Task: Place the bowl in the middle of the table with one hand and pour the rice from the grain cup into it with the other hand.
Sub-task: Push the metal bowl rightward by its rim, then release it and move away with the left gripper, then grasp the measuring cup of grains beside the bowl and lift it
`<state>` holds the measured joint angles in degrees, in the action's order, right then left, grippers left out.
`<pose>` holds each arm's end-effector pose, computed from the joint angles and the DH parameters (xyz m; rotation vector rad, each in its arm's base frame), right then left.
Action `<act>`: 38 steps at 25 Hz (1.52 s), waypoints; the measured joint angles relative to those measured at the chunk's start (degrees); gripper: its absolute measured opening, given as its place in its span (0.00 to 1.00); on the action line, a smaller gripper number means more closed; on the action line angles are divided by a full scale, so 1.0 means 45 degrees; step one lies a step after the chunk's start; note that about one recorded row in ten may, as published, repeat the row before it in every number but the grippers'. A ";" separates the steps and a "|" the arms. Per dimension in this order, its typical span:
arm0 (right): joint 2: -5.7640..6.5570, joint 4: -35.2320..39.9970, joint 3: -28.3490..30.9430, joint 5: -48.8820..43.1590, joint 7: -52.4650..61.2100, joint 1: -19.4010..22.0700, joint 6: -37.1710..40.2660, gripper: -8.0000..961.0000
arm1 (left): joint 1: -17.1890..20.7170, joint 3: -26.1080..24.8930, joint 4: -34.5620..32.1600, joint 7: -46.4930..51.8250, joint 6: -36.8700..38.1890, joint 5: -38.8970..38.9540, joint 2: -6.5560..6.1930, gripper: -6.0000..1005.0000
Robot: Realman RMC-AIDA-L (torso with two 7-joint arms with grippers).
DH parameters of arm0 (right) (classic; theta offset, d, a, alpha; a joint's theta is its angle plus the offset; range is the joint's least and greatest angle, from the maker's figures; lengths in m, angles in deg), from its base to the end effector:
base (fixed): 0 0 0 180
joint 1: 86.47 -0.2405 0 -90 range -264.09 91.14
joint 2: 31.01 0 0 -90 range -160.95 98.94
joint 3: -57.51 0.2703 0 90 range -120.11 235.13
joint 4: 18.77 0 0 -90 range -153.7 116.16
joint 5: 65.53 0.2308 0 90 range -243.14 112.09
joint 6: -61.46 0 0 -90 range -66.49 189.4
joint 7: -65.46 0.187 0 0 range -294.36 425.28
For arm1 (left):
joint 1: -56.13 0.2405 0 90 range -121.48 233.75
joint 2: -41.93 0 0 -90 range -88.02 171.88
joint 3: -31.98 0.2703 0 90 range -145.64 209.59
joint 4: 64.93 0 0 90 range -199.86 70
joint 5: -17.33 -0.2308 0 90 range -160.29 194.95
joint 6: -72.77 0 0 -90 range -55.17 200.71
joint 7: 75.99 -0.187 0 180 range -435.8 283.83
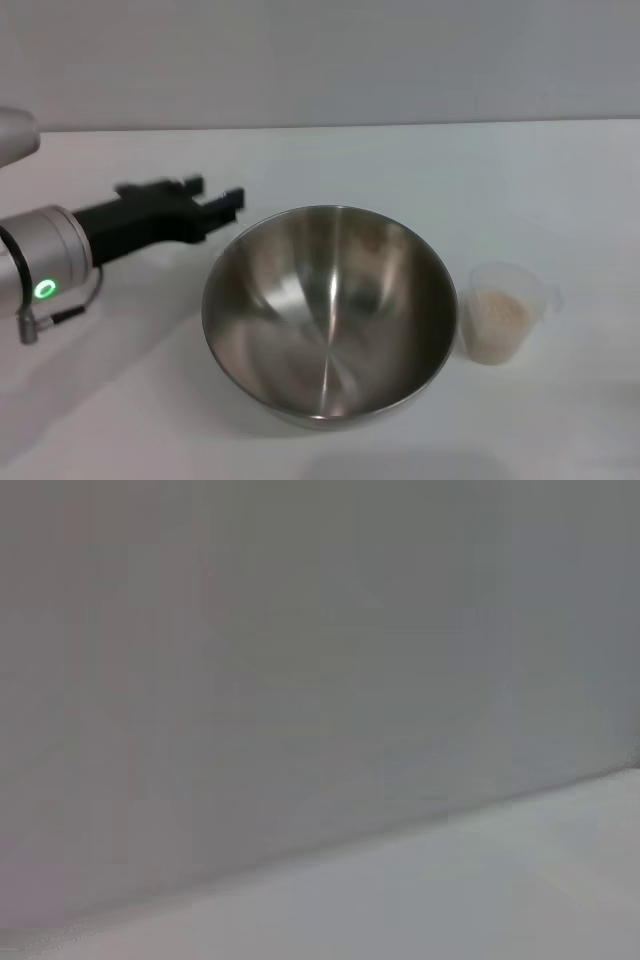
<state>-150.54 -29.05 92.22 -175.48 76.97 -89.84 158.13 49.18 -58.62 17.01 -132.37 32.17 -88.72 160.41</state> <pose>0.4005 0.2242 0.0267 -1.1841 0.4888 0.8096 -0.2127 0.3942 -0.0286 -2.2348 -0.8129 -0.5266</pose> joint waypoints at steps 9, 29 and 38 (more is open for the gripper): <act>0.0008 0.0124 -0.0909 -0.0031 -0.0075 0.0056 0.0063 0.80 | 0.1688 0.5669 -0.0566 -0.3256 1.4806 -0.1218 -0.0026 0.79; -0.0029 0.0276 -0.4362 -0.0041 -0.2119 -0.0325 -0.1906 0.80 | -0.0419 0.7440 -1.3160 1.1981 2.7033 -0.6493 0.0038 0.83; -0.0038 0.0223 -0.4871 -0.0038 -0.2132 -0.0825 -0.3102 0.80 | -0.0349 0.7468 -1.3313 1.1986 2.7037 -0.6513 0.0038 0.83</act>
<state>-150.71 -28.05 70.31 -175.65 67.38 -93.55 144.17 47.61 -25.01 -42.90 -78.43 153.83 -118.03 160.58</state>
